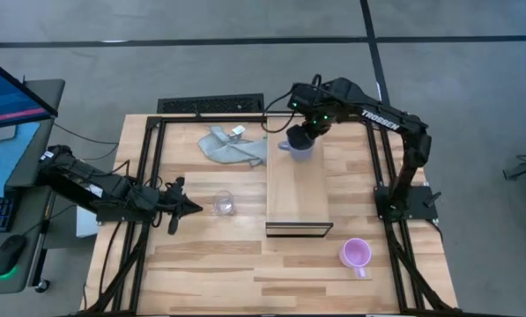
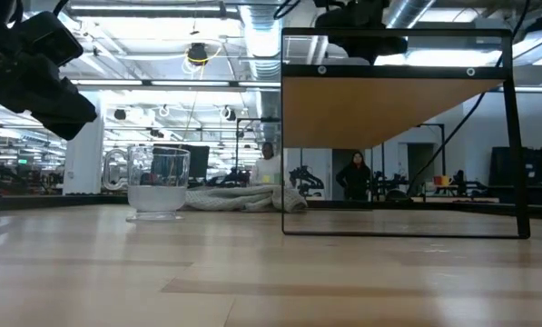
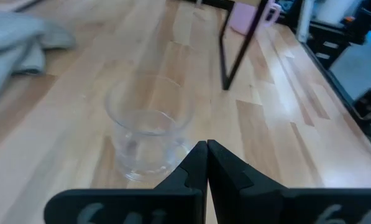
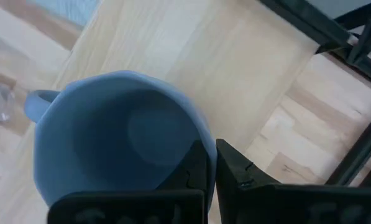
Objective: Stack small to large cups/mugs on shelf
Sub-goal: Put the blue mug on the shelf
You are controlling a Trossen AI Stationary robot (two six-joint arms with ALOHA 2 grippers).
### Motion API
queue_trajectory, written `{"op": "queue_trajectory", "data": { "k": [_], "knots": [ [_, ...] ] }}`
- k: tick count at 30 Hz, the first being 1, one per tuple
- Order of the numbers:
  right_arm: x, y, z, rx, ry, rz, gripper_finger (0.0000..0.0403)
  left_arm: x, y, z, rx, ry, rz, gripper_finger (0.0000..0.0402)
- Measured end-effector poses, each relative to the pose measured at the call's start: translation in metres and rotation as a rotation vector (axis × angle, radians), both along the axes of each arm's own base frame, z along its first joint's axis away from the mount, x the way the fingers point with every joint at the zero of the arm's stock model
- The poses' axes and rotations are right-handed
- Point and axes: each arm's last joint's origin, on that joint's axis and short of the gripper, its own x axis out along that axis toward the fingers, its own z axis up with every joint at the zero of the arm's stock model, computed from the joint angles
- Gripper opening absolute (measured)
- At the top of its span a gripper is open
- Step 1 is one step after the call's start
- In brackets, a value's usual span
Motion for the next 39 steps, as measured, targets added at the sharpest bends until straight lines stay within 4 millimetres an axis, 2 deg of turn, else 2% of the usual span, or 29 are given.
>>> {"op": "queue_trajectory", "data": {
  "k": [9,21,25,33,39],
  "knots": [
    [0.003,-0.015,0.001,-0.002,-0.087,-0.059,0.0021,0.000,-0.001,-0.001,0.013,0.009,-0.042,0.0000],
    [0.000,-0.043,-0.006,-0.031,-0.083,-0.101,0.0021,0.000,-0.001,-0.001,0.016,0.007,-0.036,0.0000],
    [-0.002,-0.047,-0.007,-0.032,-0.079,-0.104,0.0021,0.000,-0.001,-0.001,0.024,0.007,-0.038,0.0000],
    [0.001,-0.047,-0.021,-0.004,-0.075,-0.087,0.0021,0.000,0.000,0.000,0.038,0.004,-0.032,0.0000],
    [0.001,-0.047,-0.022,-0.006,-0.072,-0.085,0.0021,0.000,0.000,0.000,0.038,0.004,-0.032,0.0000]
  ]
}}
